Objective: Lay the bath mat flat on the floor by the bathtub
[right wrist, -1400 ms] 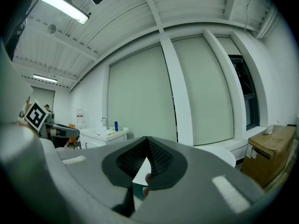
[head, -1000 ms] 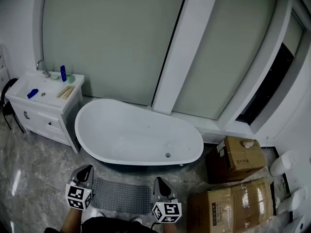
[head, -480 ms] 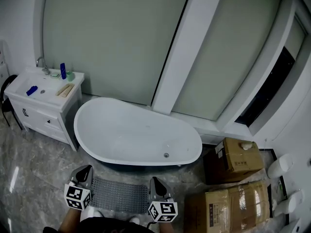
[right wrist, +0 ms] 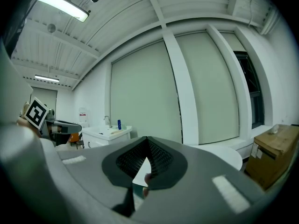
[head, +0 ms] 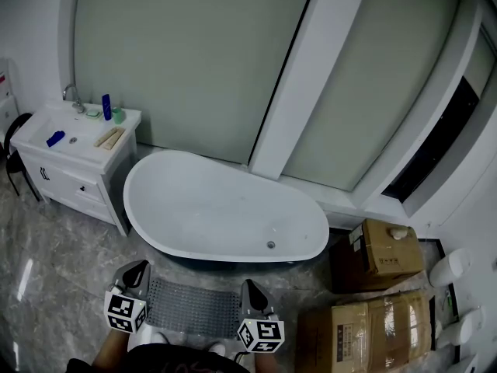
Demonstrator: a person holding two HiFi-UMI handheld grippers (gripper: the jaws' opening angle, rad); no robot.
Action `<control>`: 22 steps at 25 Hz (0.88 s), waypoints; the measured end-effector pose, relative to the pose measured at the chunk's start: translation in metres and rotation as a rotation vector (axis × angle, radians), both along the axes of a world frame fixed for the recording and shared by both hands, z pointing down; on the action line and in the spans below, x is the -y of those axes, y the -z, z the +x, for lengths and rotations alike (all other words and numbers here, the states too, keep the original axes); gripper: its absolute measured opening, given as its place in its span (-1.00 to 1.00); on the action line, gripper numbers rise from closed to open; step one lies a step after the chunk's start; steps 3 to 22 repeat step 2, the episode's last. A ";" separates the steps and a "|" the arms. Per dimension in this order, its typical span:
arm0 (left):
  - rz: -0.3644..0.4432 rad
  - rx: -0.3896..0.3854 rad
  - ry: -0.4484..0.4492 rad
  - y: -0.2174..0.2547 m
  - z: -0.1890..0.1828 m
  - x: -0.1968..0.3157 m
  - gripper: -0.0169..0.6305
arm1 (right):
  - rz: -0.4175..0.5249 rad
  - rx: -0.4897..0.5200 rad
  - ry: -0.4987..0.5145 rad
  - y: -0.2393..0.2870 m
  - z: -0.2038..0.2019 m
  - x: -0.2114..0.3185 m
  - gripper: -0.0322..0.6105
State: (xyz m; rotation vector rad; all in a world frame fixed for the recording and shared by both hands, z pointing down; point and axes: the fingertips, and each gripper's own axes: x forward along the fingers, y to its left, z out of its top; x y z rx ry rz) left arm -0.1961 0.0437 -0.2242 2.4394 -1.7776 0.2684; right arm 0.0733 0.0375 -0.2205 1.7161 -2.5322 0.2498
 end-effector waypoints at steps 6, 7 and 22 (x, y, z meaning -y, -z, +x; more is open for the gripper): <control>0.010 -0.004 0.001 0.002 -0.006 0.004 -0.94 | 0.003 0.001 -0.002 0.000 -0.003 0.005 -0.82; 0.010 -0.004 0.001 0.002 -0.006 0.004 -0.94 | 0.003 0.001 -0.002 0.000 -0.003 0.005 -0.82; 0.010 -0.004 0.001 0.002 -0.006 0.004 -0.94 | 0.003 0.001 -0.002 0.000 -0.003 0.005 -0.82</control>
